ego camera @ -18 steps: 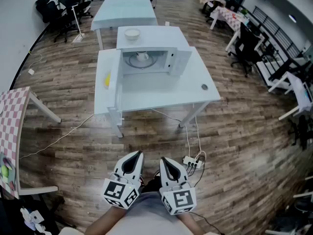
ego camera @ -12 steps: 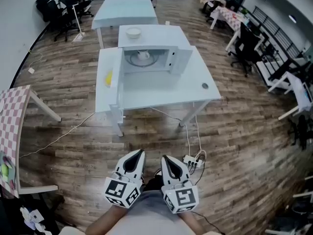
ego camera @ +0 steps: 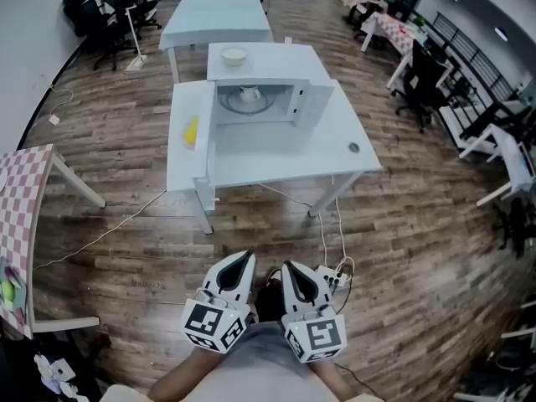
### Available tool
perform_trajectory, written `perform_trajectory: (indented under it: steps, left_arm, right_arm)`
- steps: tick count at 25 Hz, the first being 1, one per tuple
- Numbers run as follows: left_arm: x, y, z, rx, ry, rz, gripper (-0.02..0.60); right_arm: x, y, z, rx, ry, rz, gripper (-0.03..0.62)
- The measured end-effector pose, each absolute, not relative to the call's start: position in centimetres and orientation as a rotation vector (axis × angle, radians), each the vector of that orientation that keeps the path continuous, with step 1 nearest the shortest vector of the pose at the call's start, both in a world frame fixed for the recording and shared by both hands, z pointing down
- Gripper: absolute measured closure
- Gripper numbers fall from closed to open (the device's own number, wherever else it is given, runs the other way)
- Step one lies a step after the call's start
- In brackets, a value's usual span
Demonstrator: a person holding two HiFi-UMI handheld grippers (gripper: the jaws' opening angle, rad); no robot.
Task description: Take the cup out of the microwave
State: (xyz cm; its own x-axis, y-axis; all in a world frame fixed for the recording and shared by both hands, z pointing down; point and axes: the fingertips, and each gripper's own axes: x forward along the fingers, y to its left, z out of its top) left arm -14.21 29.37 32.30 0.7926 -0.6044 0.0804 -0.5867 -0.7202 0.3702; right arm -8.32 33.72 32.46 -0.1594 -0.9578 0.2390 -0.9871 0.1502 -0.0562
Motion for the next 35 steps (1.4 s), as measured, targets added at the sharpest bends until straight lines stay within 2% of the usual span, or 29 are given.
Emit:
perform_trajectory:
  steps: [21, 35]
  left_arm:
    - [-10.6, 19.9, 31.3, 2.600, -0.975, -0.117, 0.566]
    - [-5.4, 11.5, 32.1, 2.554, -1.036, -0.090, 0.568]
  right_arm:
    - [-4.3, 23.6, 32.0, 1.883, -2.396, 0.316, 0.572]
    - [0.6, 14.4, 32.7, 1.817, -2.468, 0.369, 0.572]
